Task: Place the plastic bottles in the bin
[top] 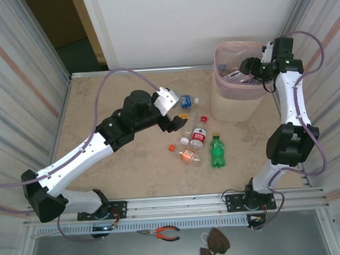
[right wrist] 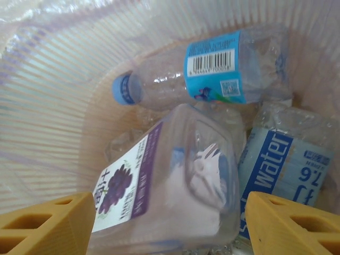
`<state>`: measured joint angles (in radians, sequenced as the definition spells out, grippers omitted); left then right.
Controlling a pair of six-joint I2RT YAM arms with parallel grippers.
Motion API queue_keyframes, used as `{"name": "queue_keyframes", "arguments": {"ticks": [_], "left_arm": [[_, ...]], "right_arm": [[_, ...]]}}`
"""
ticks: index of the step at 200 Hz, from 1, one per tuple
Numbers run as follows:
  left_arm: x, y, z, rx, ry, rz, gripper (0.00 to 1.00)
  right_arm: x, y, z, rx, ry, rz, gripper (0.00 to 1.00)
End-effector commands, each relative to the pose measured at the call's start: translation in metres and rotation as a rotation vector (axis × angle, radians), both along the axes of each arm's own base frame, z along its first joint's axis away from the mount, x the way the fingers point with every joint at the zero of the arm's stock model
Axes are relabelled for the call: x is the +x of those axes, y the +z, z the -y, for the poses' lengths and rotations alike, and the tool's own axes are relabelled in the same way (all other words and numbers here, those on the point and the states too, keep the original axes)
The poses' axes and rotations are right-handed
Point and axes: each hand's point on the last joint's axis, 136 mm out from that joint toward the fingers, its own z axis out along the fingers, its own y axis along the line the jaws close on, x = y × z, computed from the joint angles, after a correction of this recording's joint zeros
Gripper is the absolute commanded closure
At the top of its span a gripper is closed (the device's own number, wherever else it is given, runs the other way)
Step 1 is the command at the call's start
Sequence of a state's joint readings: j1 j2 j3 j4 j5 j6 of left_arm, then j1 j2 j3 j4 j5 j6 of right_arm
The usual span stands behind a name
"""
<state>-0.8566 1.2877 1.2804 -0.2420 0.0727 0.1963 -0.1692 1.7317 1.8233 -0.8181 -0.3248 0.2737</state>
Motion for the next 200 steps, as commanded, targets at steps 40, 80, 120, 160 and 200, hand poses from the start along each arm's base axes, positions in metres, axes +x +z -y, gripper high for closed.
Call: {"name": "queue_keyframes", "arguments": {"ticks": [40,80,120,160,200], "left_arm": [[0.004,0.002,-0.013,-0.009,0.048,-0.017,0.14],[0.006,-0.009,-0.012,0.014,0.058,-0.049,0.14],[0.015,-0.038,-0.013,0.073,0.093,-0.136,0.16],[0.016,-0.08,-0.013,0.149,0.128,-0.266,0.19],[0.007,-0.132,-0.016,0.248,0.147,-0.437,0.24]], "right_arm": [[-0.027,0.065,-0.005,-0.17,0.001,0.14,0.26],[-0.041,0.092,-0.015,-0.159,0.019,0.21,0.32],[-0.06,0.11,-0.025,-0.142,0.037,0.259,0.35],[-0.082,0.121,-0.03,-0.125,0.04,0.299,0.36],[-0.099,0.121,-0.033,-0.121,0.042,0.313,0.37]]}}
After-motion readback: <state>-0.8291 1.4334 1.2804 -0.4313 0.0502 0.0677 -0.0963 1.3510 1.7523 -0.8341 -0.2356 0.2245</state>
